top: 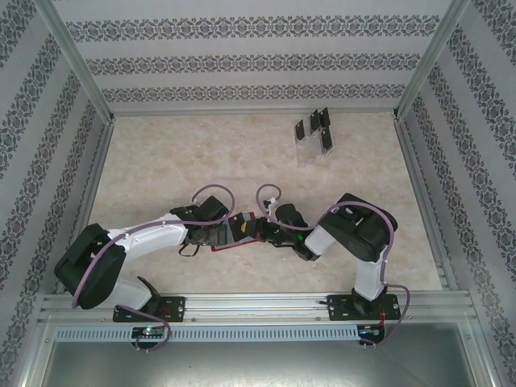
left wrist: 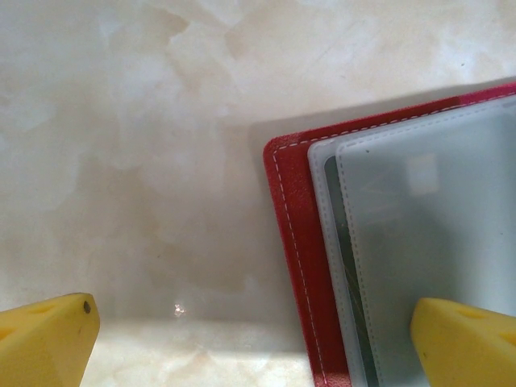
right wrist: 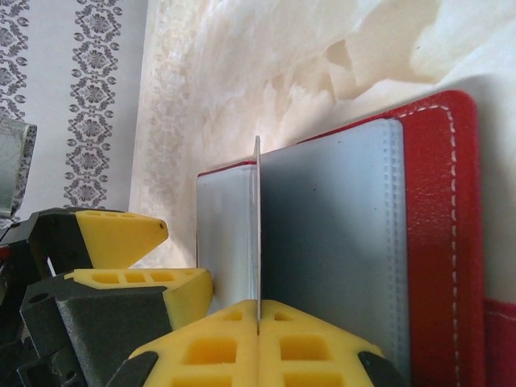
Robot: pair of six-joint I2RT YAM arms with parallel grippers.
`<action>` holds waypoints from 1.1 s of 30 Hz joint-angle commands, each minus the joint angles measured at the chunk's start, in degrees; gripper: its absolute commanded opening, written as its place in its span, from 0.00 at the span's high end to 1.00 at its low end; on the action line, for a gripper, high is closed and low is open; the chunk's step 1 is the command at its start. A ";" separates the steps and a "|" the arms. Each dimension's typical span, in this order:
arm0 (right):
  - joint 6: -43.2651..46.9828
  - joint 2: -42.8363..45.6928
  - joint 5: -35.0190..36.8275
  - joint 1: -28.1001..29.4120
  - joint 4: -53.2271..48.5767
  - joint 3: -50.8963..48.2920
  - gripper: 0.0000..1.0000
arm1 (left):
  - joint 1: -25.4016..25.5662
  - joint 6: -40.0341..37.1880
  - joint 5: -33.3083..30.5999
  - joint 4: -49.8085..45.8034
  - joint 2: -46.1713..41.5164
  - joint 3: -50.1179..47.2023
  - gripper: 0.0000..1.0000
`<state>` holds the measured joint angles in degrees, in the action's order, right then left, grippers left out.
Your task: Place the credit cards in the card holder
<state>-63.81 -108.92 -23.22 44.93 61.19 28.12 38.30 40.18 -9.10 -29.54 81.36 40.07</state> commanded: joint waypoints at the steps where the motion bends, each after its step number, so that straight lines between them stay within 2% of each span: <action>1: -1.85 -0.99 2.66 1.01 2.71 -0.98 1.00 | 0.63 0.32 -1.01 -2.98 0.60 -1.70 0.00; 10: -2.55 1.19 6.96 1.04 0.97 -3.59 1.00 | 0.63 0.13 -1.00 -3.05 0.40 -1.69 0.00; 25: -3.35 -1.36 2.32 2.57 2.74 -0.61 1.00 | 0.64 0.22 -0.92 -2.63 0.70 -1.93 0.00; 33: -4.10 -1.81 2.61 3.06 3.58 -0.76 1.00 | 0.63 0.17 -0.83 -2.54 0.44 -2.26 0.00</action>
<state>-67.46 -109.36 -19.57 47.42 63.72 27.11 38.30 40.18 -9.10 -29.34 81.36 39.90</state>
